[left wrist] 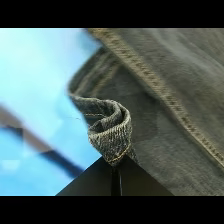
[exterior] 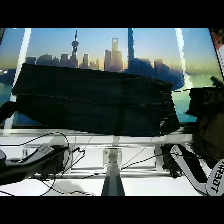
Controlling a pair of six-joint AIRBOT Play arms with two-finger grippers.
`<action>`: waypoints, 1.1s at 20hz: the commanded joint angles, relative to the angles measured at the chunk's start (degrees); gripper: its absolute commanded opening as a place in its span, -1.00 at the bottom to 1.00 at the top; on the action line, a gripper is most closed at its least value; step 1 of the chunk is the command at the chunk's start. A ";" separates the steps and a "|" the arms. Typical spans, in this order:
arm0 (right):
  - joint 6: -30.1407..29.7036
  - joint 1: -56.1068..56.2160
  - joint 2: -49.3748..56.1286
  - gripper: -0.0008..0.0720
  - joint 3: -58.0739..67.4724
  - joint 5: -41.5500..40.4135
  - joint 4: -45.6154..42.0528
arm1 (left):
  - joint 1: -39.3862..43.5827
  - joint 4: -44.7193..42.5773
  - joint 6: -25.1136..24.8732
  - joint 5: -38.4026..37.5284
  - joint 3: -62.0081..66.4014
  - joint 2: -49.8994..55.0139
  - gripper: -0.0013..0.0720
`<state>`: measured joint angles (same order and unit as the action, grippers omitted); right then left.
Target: Fold the clothes and pants, and hang the long-sleeved shirts on hangers.
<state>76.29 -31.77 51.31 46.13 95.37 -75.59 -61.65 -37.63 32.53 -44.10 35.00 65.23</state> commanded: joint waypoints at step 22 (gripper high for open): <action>11.74 -0.02 18.91 -0.85 -13.31 -23.37 -1.70 | 4.87 2.14 -1.22 4.04 0.31 0.04 -0.90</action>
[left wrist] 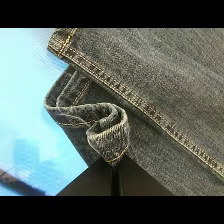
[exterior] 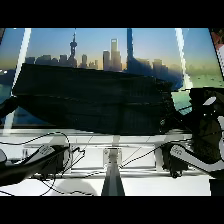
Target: Fold the clothes and pants, and hang the long-sleeved shirts on hangers.
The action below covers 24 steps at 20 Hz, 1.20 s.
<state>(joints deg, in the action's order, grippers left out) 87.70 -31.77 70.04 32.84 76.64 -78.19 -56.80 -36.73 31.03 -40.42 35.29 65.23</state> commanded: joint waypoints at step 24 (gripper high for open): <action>-2.84 0.02 -16.17 -0.92 20.48 -18.99 10.21 | 10.88 -16.81 39.98 -0.17 16.72 0.96 -0.92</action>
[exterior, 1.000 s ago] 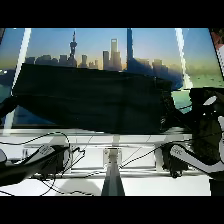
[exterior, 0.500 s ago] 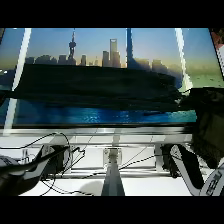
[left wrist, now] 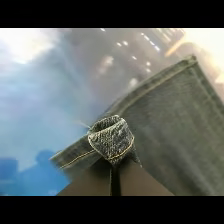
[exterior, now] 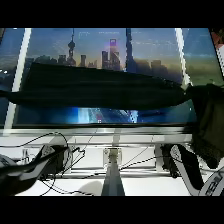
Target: Fold the clothes and pants, and hang the long-sleeved shirts on hangers.
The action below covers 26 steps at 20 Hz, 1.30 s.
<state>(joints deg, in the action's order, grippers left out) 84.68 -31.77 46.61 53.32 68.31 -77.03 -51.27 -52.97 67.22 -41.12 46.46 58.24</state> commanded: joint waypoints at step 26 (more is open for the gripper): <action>-11.30 7.17 32.89 0.76 7.87 -26.18 25.44 | 4.81 -8.74 16.37 -8.13 7.41 19.78 0.90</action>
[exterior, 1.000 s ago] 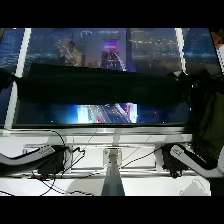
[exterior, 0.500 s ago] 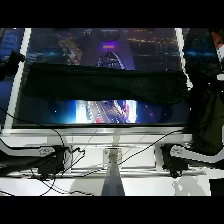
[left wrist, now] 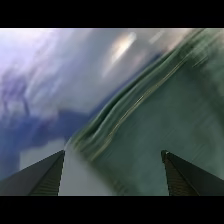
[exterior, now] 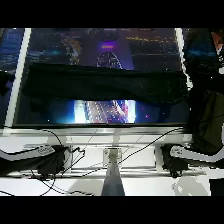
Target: Fold the clothes and pants, and hang the long-sleeved shirts on hangers.
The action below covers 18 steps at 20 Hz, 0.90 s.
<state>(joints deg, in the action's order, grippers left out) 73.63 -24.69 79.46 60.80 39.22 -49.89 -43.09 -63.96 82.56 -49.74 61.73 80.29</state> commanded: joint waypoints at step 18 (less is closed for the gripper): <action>-0.17 18.99 0.31 -0.92 14.21 2.47 -5.11 | 0.70 38.53 -32.92 6.91 -2.49 7.43 -0.91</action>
<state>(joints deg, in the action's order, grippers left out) 73.34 -11.99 79.64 72.12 45.98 -53.47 -42.65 -24.60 53.32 -34.44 53.43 88.38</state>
